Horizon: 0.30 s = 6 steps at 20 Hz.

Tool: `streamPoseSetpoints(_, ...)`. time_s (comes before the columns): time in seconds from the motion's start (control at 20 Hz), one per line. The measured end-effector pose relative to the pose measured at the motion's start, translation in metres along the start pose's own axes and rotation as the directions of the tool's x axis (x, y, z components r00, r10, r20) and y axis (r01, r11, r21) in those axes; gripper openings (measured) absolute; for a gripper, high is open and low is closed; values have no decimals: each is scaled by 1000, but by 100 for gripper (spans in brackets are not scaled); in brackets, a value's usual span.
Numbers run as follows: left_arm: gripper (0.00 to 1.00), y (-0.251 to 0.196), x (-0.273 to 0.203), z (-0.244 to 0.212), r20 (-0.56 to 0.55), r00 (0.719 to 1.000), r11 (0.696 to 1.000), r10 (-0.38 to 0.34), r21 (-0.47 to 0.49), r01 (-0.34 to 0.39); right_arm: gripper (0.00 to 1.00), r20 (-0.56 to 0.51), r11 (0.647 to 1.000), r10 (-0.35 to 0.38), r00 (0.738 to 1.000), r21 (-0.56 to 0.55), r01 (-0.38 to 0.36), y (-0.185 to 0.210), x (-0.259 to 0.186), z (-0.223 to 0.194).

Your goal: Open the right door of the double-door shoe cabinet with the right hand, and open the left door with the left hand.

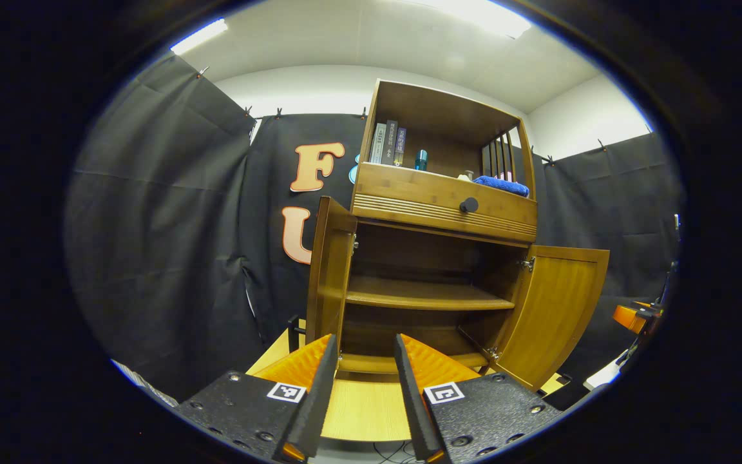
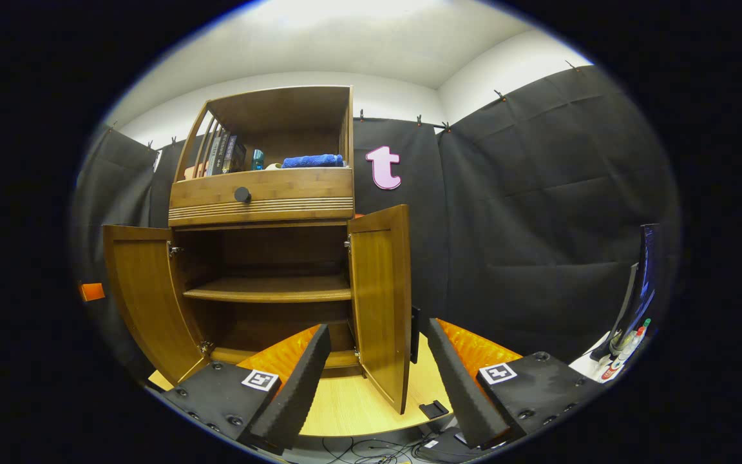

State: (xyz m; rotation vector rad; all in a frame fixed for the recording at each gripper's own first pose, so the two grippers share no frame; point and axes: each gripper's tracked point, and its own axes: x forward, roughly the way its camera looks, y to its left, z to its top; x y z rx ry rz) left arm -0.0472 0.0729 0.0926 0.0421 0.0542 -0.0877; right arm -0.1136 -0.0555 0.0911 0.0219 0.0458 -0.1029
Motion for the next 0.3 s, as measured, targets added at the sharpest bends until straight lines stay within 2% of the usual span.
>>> streamPoseSetpoints(0.15, 65, -4, -4, 4, 12, 1000, 1000, 6, 8, -6, 98, 1, 1000, 5, 1000, 3, -5, -2, -4, 0)
streamPoseSetpoints(0.3, 62, -4, -14, 7, 22, 1000, 1000, 19, 22, -20, 98, 3, 1000, 12, 1000, 1, -12, -1, -6, 1)
